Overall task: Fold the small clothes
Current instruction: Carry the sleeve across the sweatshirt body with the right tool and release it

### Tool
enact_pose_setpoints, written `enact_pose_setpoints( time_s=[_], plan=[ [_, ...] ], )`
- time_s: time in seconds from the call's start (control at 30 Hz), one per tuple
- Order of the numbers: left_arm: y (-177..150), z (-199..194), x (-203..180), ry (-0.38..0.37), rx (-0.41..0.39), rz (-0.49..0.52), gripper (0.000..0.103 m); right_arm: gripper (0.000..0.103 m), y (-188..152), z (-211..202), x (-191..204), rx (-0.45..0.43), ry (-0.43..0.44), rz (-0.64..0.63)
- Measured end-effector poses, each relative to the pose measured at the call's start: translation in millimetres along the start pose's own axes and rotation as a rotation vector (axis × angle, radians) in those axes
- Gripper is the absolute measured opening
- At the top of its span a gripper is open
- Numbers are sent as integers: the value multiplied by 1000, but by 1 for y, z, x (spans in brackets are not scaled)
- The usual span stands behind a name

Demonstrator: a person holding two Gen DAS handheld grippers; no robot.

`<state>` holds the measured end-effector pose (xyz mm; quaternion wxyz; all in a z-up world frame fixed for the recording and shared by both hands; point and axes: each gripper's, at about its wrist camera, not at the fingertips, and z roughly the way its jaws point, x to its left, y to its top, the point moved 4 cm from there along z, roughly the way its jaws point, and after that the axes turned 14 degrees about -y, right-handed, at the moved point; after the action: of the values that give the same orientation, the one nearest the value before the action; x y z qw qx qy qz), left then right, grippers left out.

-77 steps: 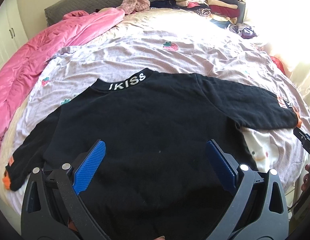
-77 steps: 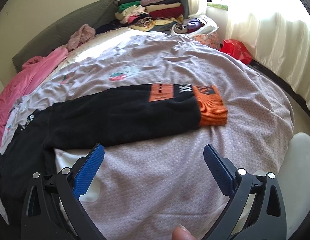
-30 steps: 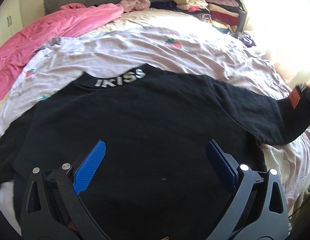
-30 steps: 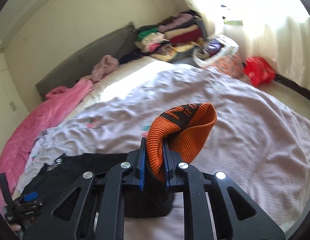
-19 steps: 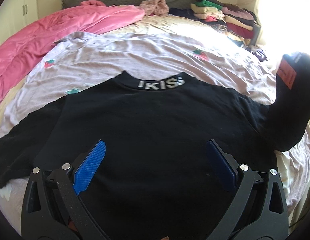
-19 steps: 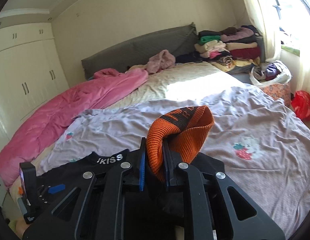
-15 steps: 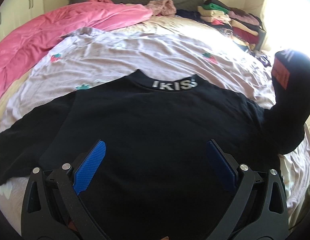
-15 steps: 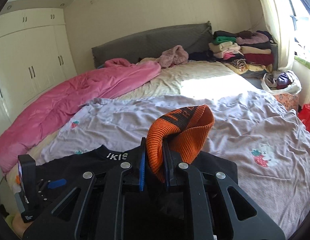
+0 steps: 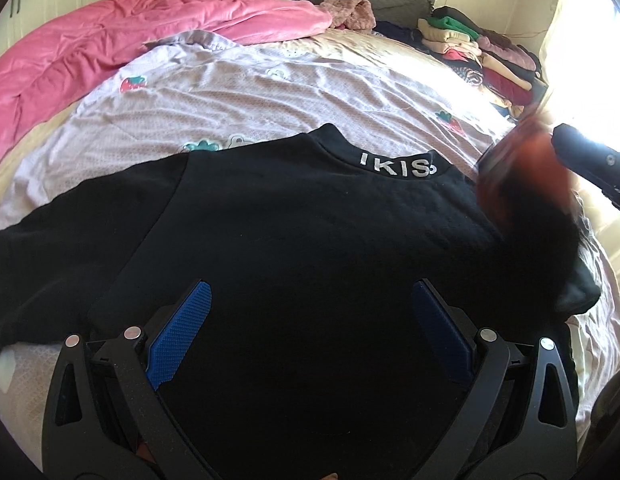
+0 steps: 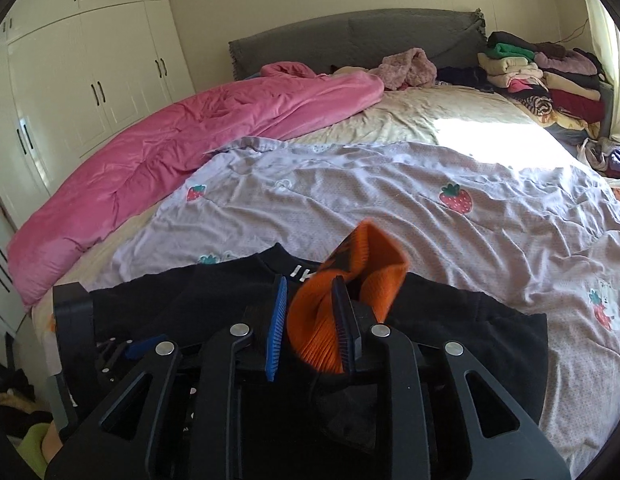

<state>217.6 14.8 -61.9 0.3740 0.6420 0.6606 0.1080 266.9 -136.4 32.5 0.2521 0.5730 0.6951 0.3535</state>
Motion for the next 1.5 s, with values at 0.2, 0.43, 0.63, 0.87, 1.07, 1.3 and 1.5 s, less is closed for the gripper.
enact_pose_setpoints(
  time_s=[0.2,0.43,0.63,0.87,1.07,1.3,1.5],
  plan=[
    [-1,-3,1,-57,-3,-23,94,23,5,-11,-4,-24,-5,5],
    [-1,-4,-13,-230,-9,-49,94,38,-15,-9,-26,16,-76,-12],
    [2,7,-38,-320,22,-33,68,40,-43,-3,-59,60,-158,5],
    [5,50,-43,-288,123,-64,61,45,-64,-10,-93,81,-206,57],
    [10,52,-34,-293,56,-109,15,48,-80,-12,-106,105,-218,101],
    [33,-9,-28,-272,-105,-23,13,48,-91,-9,-96,128,-196,109],
    [40,-33,-8,-176,-145,17,13,48,-91,-6,-84,136,-190,89]
  ],
)
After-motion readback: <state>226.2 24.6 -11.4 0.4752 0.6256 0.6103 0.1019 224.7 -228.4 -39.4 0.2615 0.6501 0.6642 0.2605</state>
